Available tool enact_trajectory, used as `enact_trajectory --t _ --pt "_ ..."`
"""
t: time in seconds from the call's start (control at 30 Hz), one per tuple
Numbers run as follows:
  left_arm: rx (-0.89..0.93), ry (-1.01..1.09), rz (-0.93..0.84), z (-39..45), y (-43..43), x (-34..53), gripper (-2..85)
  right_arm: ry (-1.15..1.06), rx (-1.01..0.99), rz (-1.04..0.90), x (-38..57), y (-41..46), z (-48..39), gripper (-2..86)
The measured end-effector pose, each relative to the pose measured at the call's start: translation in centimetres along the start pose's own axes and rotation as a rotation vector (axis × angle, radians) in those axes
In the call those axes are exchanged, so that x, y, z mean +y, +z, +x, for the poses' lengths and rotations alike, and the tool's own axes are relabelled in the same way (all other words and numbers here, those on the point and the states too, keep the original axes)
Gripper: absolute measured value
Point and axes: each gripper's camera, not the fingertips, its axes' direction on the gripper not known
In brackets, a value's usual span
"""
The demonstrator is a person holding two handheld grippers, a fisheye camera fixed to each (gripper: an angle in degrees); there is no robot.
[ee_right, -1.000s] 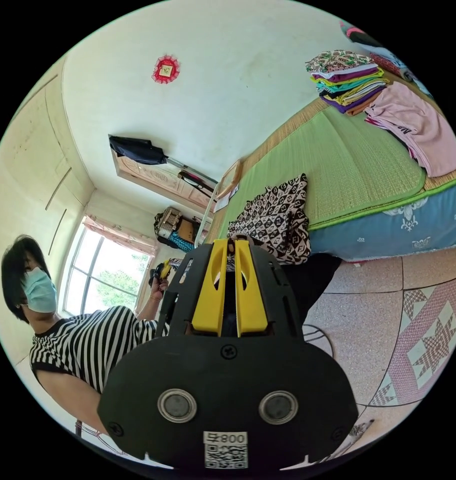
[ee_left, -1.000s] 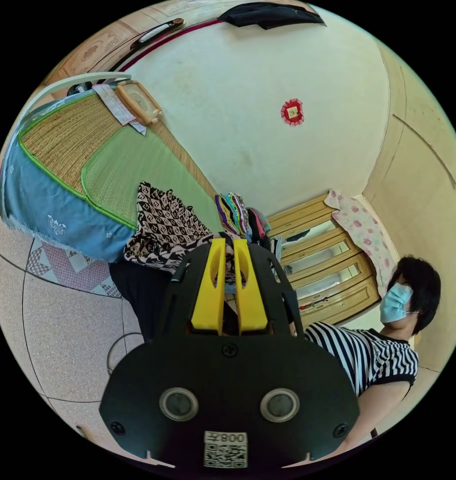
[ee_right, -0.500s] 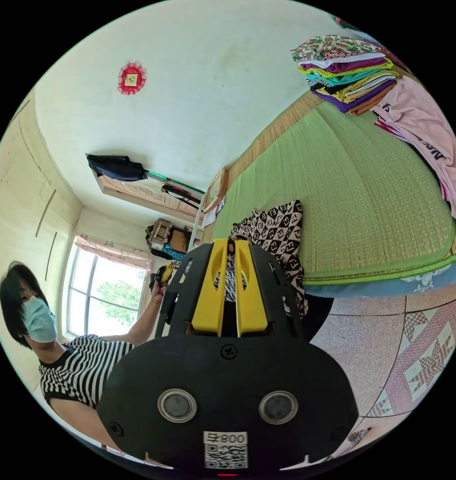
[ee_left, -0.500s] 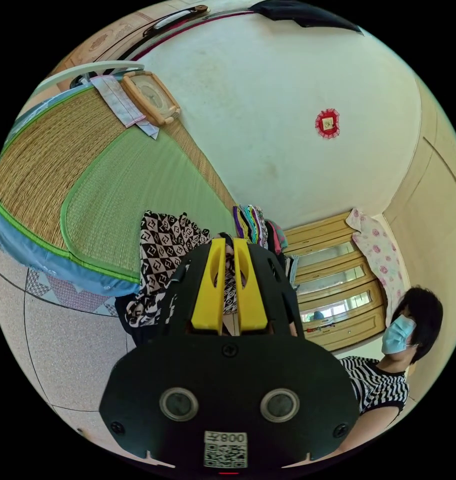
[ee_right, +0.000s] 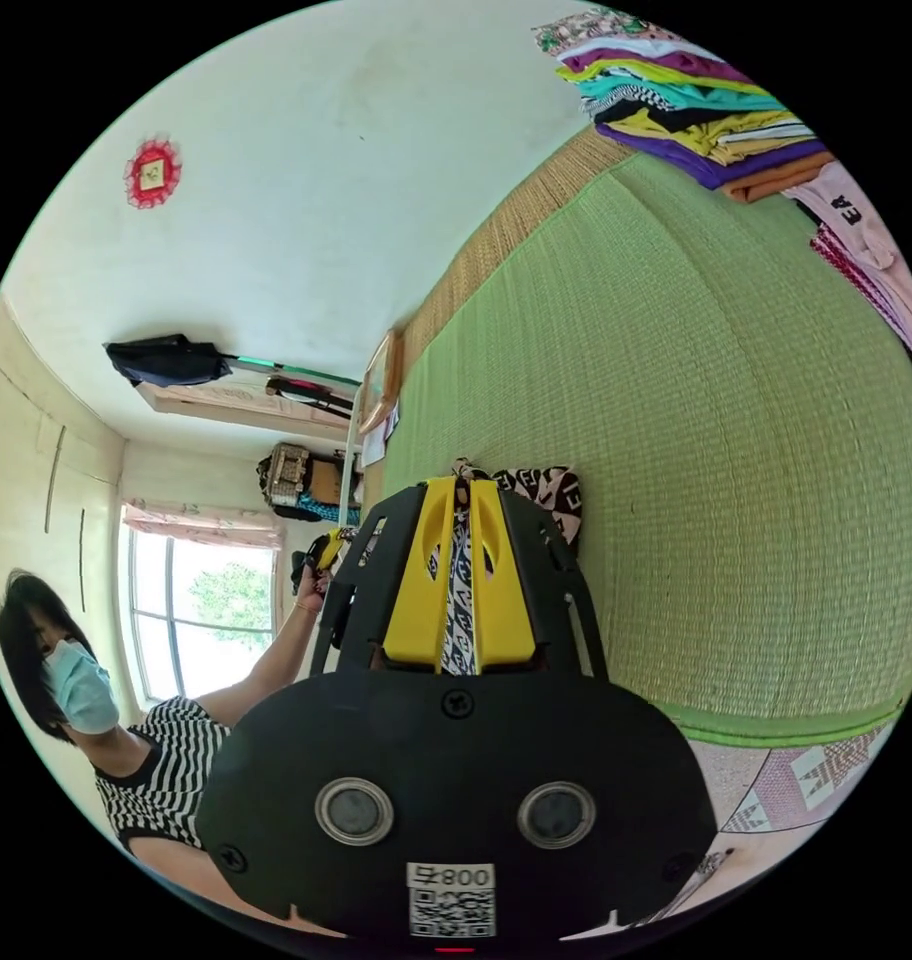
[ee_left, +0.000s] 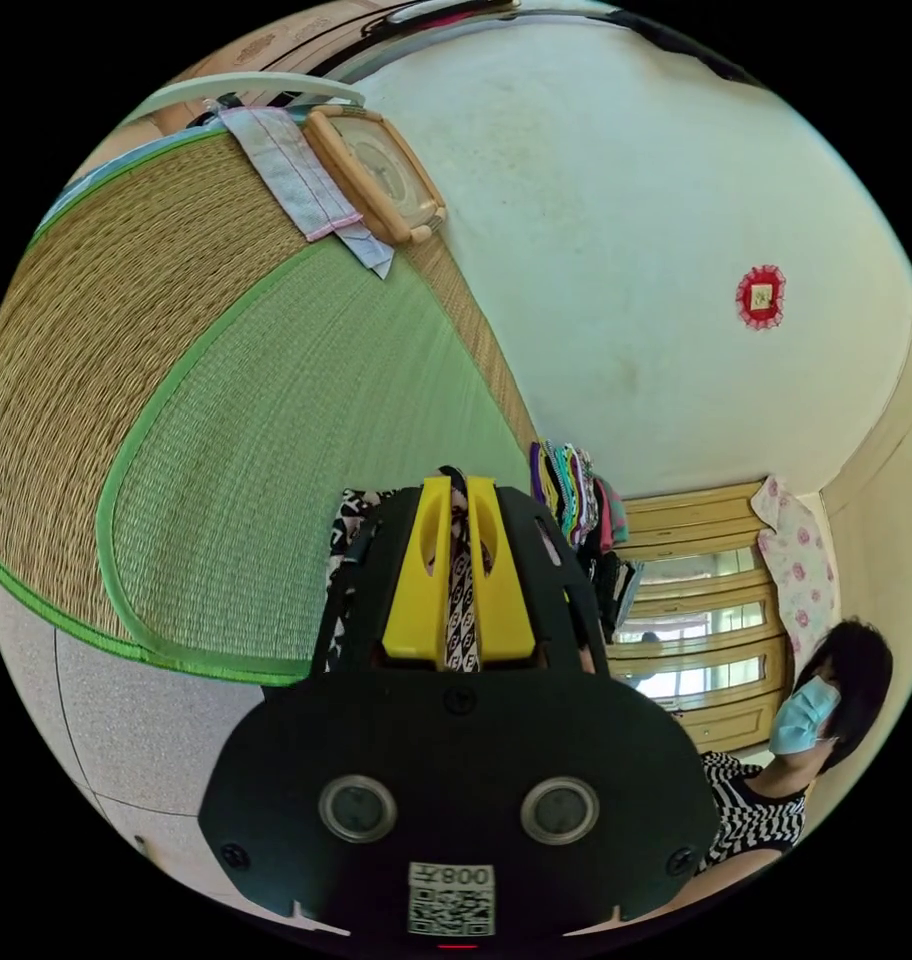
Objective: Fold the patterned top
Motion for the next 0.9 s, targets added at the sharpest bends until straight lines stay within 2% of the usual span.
enact_trajectory --t 0.47,0.7,0.9 --pt "-0.134 -0.117 -0.073 -7.6 10.7 -8.3 3.5 0.177 0.04 -0.108 -10.9 10.2 9.7 2.6" --pt "-0.131 -0.123 -0.089 -9.3 13.2 -10.1 4.7 0.204 -0.017 -0.101 -12.1 11.7 11.5 3.3" --pt "-0.113 -0.062 -0.036 -8.1 13.2 -9.7 6.0 0.145 -0.029 -0.024 -11.6 11.9 9.7 4.9"
